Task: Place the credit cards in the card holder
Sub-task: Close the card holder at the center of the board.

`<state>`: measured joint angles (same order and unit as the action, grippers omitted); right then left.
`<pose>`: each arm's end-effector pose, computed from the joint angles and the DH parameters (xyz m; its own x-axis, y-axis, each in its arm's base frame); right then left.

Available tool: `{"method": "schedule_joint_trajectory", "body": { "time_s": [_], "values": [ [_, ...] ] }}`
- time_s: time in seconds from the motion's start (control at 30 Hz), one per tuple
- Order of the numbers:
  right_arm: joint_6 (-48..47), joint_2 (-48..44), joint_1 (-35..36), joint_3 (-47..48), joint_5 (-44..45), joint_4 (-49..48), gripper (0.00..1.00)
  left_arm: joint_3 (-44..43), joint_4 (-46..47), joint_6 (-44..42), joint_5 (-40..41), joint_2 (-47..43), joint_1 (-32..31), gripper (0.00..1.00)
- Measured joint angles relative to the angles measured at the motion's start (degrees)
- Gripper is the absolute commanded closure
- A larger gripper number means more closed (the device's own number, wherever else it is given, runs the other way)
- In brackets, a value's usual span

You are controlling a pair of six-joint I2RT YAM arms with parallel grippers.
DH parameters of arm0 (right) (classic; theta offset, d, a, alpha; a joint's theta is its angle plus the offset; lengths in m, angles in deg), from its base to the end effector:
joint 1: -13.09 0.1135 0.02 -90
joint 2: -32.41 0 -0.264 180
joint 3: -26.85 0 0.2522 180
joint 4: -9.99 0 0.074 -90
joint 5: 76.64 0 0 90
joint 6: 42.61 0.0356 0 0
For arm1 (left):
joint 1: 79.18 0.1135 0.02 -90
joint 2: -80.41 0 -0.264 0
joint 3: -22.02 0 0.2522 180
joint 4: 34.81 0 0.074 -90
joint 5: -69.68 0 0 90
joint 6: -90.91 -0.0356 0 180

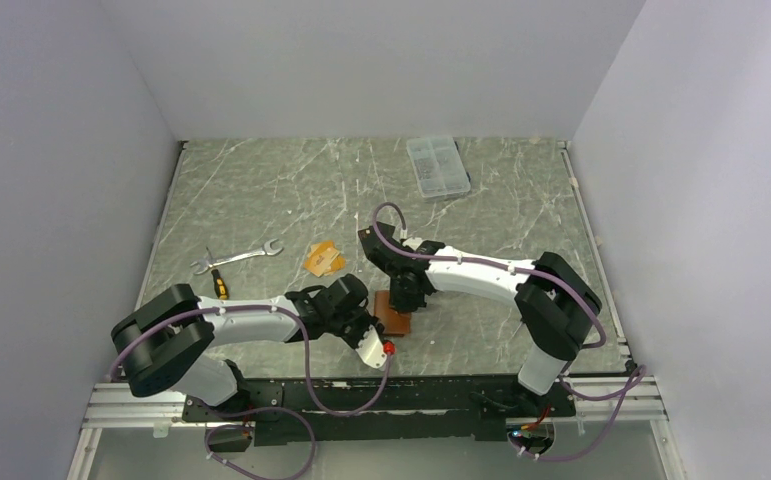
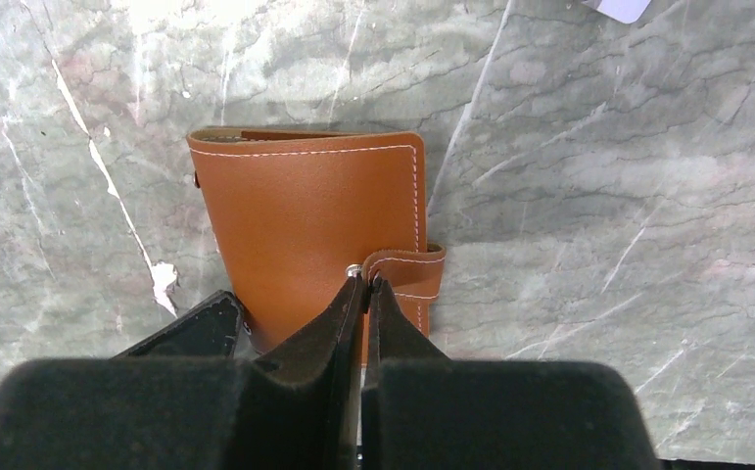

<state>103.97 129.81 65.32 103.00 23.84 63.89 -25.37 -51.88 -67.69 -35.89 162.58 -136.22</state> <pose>0.1993 0.2466 0.1785 -0.9510 0.1126 -0.2879 0.0818 0.9898 0.1171 0.1324 -0.2217 0.1460 0.6804 0.5992 -0.4219 0.7262 -0.4739 0.4981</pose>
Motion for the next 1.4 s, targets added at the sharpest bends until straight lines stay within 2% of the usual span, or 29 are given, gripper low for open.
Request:
{"method": "schedule_joint_trajectory", "body": {
  "time_s": [0.47,1.03,1.4],
  "values": [
    [-0.1,1.3,0.1,0.8,0.5,0.2,1.00,-0.6,-0.7,-0.2,0.0,0.4,0.0,0.74],
    [-3.1,6.4,0.6,6.9,0.0,5.8,1.00,-1.6,-2.7,-0.8,0.0,0.6,0.0,0.74],
    [-5.1,10.6,3.1,11.7,4.0,10.4,1.00,-2.1,-3.7,-0.9,0.0,0.9,0.0,0.75]
  ]
}}
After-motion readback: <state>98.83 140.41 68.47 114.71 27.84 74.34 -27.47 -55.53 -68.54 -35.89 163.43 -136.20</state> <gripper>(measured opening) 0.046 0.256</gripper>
